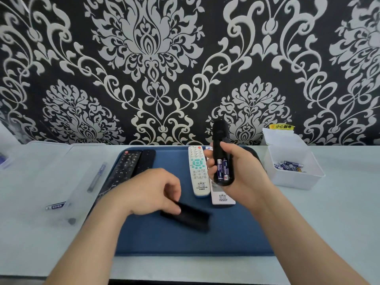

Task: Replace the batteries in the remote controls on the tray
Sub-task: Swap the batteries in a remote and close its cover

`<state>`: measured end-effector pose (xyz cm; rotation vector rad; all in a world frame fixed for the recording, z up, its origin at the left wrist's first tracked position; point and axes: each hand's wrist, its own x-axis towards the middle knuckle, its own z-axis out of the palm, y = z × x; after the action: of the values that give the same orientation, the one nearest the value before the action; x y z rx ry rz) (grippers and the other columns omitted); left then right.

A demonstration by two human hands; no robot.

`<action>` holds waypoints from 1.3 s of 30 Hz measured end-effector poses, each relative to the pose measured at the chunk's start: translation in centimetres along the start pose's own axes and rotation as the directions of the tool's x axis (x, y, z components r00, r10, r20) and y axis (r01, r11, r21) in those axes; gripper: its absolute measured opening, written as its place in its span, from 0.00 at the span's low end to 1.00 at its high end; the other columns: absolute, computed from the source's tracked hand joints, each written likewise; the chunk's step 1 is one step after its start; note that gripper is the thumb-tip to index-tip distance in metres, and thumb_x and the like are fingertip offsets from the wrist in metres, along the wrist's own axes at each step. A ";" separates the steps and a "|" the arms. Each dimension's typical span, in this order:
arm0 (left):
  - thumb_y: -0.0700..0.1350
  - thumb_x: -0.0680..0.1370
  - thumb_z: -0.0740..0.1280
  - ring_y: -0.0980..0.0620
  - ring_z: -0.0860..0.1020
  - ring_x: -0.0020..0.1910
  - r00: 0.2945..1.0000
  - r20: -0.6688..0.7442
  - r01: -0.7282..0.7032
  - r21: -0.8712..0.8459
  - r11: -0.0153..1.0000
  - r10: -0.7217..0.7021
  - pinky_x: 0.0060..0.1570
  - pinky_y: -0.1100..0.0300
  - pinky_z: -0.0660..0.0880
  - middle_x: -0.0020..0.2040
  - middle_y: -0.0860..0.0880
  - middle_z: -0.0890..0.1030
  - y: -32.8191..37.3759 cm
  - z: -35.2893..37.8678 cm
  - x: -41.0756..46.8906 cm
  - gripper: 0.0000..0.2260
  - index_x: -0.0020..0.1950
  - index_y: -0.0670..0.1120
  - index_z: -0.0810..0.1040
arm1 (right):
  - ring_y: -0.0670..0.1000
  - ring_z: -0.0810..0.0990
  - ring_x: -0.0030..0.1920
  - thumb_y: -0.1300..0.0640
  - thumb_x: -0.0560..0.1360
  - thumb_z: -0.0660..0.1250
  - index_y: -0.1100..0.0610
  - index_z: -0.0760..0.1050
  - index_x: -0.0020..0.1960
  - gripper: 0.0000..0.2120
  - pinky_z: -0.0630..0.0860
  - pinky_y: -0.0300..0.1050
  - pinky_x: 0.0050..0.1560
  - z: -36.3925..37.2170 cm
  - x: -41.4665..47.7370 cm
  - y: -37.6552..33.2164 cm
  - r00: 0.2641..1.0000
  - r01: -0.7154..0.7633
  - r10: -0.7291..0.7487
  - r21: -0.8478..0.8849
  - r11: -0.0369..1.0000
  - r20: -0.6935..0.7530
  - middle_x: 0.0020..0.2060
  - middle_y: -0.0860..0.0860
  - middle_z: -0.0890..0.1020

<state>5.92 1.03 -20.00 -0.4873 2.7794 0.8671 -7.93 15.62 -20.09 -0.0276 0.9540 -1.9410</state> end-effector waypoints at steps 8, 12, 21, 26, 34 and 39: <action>0.37 0.73 0.72 0.48 0.81 0.29 0.666 -0.739 -0.347 -0.432 0.833 -0.106 0.28 0.59 0.77 0.32 0.50 0.81 3.9 -1.4 -0.7 0.11 0.38 0.49 0.72 | 0.50 0.75 0.35 0.46 0.76 0.67 0.60 0.74 0.50 0.16 0.74 0.40 0.36 -0.1 0.2 0.0 1.000 -0.013 0.013 -0.033 0.999 0.006 0.38 0.55 0.78; 0.42 0.67 0.68 0.51 0.76 0.39 0.587 -0.735 -0.271 0.218 0.938 0.340 0.36 0.53 0.75 0.45 0.55 0.77 5.8 2.0 0.3 0.09 0.43 0.50 0.71 | 0.56 0.80 0.48 0.50 0.79 0.62 0.63 0.77 0.58 0.17 0.79 0.50 0.50 0.3 0.0 0.6 0.996 0.017 -0.014 -0.025 1.000 0.093 0.49 0.59 0.81; 0.51 0.67 0.77 0.66 0.64 0.64 0.769 -0.504 -0.365 0.157 0.918 0.392 0.62 0.78 0.57 0.66 0.60 0.74 5.7 2.8 0.5 0.25 0.63 0.52 0.77 | 0.56 0.82 0.55 0.46 0.83 0.55 0.69 0.74 0.64 0.27 0.78 0.51 0.58 -0.2 0.2 0.2 0.999 0.046 -0.047 -0.081 0.996 -0.005 0.55 0.60 0.81; 0.53 0.68 0.76 0.68 0.55 0.69 0.764 -0.493 -0.342 0.236 0.910 0.415 0.61 0.83 0.44 0.72 0.59 0.66 5.5 2.3 0.3 0.23 0.60 0.54 0.76 | 0.57 0.80 0.62 0.45 0.83 0.56 0.61 0.74 0.67 0.23 0.81 0.51 0.54 0.1 0.2 0.5 0.996 0.080 -0.078 -0.051 0.995 0.032 0.62 0.60 0.80; 0.53 0.70 0.71 0.62 0.66 0.69 0.741 -0.553 -0.349 0.169 0.922 0.382 0.66 0.76 0.57 0.71 0.57 0.70 5.1 2.8 0.3 0.26 0.68 0.56 0.73 | 0.53 0.84 0.54 0.47 0.83 0.56 0.61 0.78 0.61 0.21 0.82 0.47 0.47 0.3 -0.3 0.6 0.993 0.121 -0.122 -0.130 0.984 0.003 0.56 0.58 0.84; 0.56 0.68 0.70 0.61 0.64 0.68 0.736 -0.549 -0.342 0.202 0.918 0.396 0.67 0.77 0.52 0.68 0.52 0.74 5.1 3.0 0.5 0.24 0.64 0.53 0.78 | 0.54 0.83 0.58 0.44 0.82 0.55 0.63 0.77 0.62 0.25 0.79 0.48 0.56 0.2 -0.3 0.7 0.995 0.096 -0.095 -0.173 0.980 0.017 0.57 0.58 0.83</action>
<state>3.80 6.63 -19.95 -0.1955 3.5593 0.7511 -7.20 15.53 -20.28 -0.1853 1.1322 -1.9375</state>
